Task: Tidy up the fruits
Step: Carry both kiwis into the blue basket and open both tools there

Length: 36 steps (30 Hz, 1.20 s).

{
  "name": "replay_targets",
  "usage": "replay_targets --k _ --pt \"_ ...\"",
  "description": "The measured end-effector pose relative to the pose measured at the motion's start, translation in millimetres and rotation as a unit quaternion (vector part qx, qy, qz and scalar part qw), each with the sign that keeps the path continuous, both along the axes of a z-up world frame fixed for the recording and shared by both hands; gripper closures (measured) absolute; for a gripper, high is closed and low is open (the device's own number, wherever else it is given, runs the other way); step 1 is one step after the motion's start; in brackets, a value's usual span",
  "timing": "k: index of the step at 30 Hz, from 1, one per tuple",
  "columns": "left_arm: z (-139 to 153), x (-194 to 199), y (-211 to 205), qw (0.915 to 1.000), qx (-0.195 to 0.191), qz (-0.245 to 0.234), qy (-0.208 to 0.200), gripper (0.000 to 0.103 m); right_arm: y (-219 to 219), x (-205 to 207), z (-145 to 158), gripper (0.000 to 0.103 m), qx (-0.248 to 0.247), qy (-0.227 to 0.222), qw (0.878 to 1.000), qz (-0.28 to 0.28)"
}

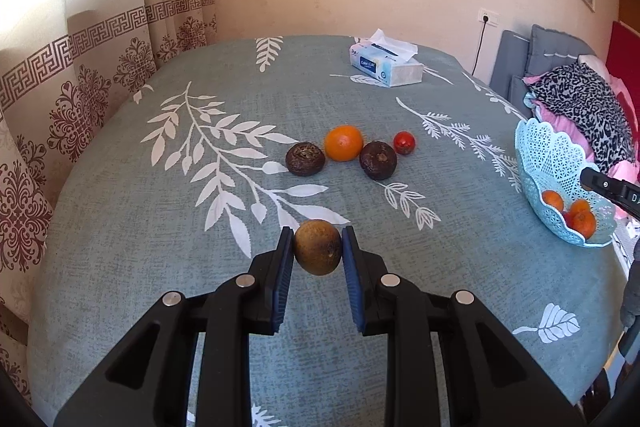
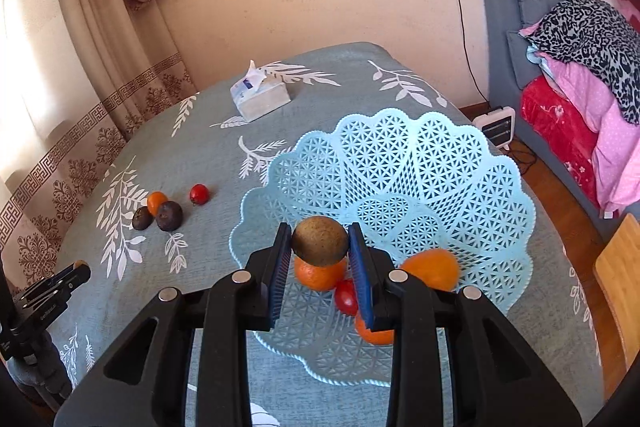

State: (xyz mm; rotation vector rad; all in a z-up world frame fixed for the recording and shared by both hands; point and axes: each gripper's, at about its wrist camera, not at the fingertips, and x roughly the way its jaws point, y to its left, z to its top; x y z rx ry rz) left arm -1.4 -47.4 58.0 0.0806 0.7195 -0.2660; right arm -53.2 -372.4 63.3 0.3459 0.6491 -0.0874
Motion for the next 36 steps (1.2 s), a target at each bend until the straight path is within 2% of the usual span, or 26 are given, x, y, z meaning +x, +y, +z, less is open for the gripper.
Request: replay_targets --k 5,6,7,9,20,24,31,36 --pt "2.9 -1.2 -14.6 0.9999 0.003 -0.016 -0.004 0.078 -13.4 2.3 -5.6 0.073 0.017 0.002 1.0 -0.011" --pt "3.8 -1.4 -17.1 0.9998 0.003 -0.019 -0.004 0.078 -17.1 2.0 -6.0 0.07 0.024 0.001 1.0 -0.015" --pt "5.0 -1.5 -20.4 0.9997 0.003 -0.022 -0.005 0.078 -20.5 1.5 -6.0 0.06 0.032 0.0 0.999 -0.02" --pt "7.0 -1.4 -27.5 0.9996 0.003 -0.029 -0.006 0.078 -27.2 -0.6 -4.6 0.056 0.041 -0.007 0.999 -0.029" --pt "21.6 -7.3 -80.6 0.9961 0.006 -0.086 -0.022 0.078 -48.6 -22.9 5.9 0.056 0.035 -0.041 0.996 -0.072" --pt "26.8 -10.2 -104.1 0.9934 0.007 -0.111 -0.029 0.078 -59.7 -32.0 5.6 0.049 0.033 -0.051 0.993 -0.099" --pt "26.8 -10.4 -146.2 0.9874 0.004 -0.157 -0.023 0.078 -65.7 -42.8 7.1 0.047 0.005 -0.064 0.99 -0.126" --pt "27.2 -9.5 -172.6 0.9827 0.001 -0.184 -0.022 0.078 -72.1 -47.1 3.8 0.047 0.007 -0.064 0.988 -0.142"
